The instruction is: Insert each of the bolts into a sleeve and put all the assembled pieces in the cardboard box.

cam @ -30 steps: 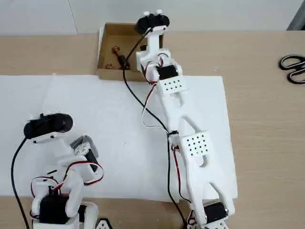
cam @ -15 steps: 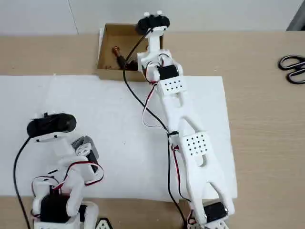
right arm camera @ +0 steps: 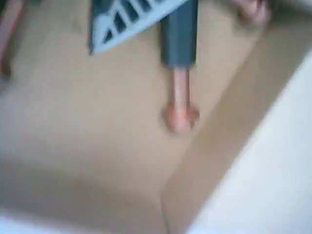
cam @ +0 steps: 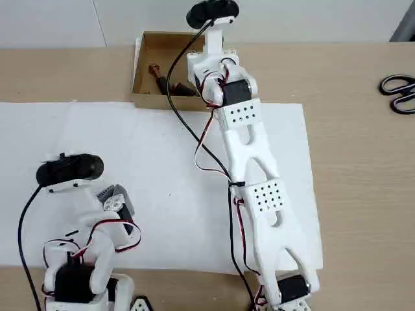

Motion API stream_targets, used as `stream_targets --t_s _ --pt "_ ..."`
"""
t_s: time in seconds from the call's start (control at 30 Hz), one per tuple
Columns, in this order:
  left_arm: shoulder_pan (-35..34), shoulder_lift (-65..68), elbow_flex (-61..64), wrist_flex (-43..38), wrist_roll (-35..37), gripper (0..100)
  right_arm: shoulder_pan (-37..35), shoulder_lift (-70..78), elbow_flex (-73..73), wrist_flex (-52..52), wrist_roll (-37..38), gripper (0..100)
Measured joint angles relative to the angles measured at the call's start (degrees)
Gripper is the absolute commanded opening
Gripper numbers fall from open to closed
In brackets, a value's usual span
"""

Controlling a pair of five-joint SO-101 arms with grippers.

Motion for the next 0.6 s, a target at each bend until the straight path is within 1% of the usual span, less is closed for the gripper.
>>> stream_targets --t_s 0.07,0.3,0.6 --pt "0.0 0.0 -0.62 0.0 0.0 1 0.53 -0.7 0.0 3.16 0.0 0.1" --pt "0.0 0.0 -0.97 0.0 0.0 1 1.14 -8.35 0.0 10.11 0.0 0.2" --pt "0.0 0.0 -4.84 0.0 0.0 1 1.23 -15.74 0.0 25.32 0.0 0.2"
